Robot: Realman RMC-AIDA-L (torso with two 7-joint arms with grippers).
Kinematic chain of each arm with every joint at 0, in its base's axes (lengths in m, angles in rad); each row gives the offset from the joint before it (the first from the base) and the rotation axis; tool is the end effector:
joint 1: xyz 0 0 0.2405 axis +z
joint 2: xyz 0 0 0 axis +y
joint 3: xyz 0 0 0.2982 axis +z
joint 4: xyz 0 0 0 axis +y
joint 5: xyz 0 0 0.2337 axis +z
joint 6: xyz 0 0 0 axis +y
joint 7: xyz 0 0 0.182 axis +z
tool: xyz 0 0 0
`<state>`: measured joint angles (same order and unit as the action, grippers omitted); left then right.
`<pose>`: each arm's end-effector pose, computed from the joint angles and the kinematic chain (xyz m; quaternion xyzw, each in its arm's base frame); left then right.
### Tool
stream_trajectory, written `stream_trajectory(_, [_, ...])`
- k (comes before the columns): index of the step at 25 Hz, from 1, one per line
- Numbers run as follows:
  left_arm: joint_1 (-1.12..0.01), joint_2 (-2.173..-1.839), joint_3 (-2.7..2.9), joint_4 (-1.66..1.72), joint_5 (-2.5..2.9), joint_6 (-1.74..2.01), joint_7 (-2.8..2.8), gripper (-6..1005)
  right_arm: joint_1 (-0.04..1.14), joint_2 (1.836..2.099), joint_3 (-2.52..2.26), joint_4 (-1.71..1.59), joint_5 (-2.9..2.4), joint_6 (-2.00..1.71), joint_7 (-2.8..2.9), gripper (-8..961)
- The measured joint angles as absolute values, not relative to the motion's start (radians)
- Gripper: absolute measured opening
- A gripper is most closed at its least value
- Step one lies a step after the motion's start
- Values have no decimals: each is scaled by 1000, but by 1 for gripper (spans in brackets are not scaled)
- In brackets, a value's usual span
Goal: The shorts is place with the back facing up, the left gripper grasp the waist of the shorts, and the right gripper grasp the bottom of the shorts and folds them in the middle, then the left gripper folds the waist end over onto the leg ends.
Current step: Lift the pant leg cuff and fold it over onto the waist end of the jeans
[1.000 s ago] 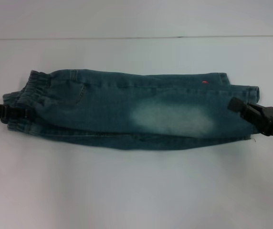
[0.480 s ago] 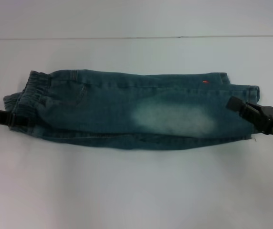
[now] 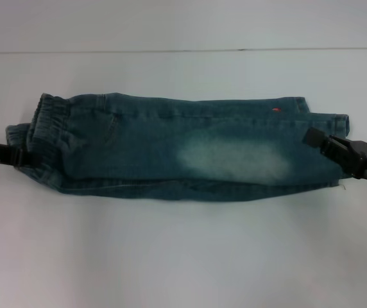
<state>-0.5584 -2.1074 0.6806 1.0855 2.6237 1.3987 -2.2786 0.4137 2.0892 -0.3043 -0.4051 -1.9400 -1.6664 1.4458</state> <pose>-0.3477 0.4185 0.0144 -0.8233 -0.5007 0.0048 0.2671 0.3359 0.3318 -0.0417 -0.7927 0.3976 0.4319 0.1641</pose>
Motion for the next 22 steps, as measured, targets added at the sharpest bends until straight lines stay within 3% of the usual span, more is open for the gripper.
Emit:
stream_trajectory(3, [-546,-2102,676,1100,2571,1427,-2275,183,414,2089,-299,-397,-1939,-1667,1441,64])
stream_trajectory(8, [-539,-2094,620,1113,2482,1501,-2249,88,415,2090,-300,-397,-1939,-1667,1426,63])
stream_trajectory(22, [-504,-2098,551,1241,2284,1705,-2246,88,465,2101,-409,-400,-1940,-1507,1294,64])
